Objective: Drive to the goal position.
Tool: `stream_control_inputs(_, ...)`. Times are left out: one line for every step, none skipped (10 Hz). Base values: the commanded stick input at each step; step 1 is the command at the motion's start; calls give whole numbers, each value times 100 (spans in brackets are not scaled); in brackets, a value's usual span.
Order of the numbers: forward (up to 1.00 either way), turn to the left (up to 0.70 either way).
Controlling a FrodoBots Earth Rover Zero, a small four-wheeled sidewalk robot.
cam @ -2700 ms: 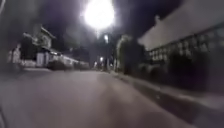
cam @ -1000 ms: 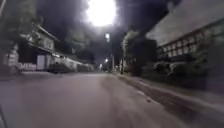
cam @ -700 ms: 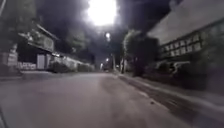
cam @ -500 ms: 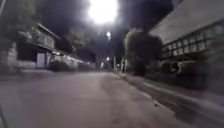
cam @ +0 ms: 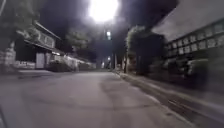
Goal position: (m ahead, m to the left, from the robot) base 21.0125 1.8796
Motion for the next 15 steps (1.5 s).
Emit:
stream_control_inputs(70,-35)
stream_control_inputs(70,-26)
stream_control_inputs(70,-15)
stream_control_inputs(70,-4)
stream_control_inputs(70,0)
stream_control_inputs(70,0)
stream_control_inputs(70,0)
stream_control_inputs(70,0)
stream_control_inputs(70,0)
stream_control_inputs(70,0)
stream_control_inputs(70,0)
stream_control_inputs(70,0)
stream_control_inputs(70,0)
stream_control_inputs(70,0)
stream_control_inputs(70,0)
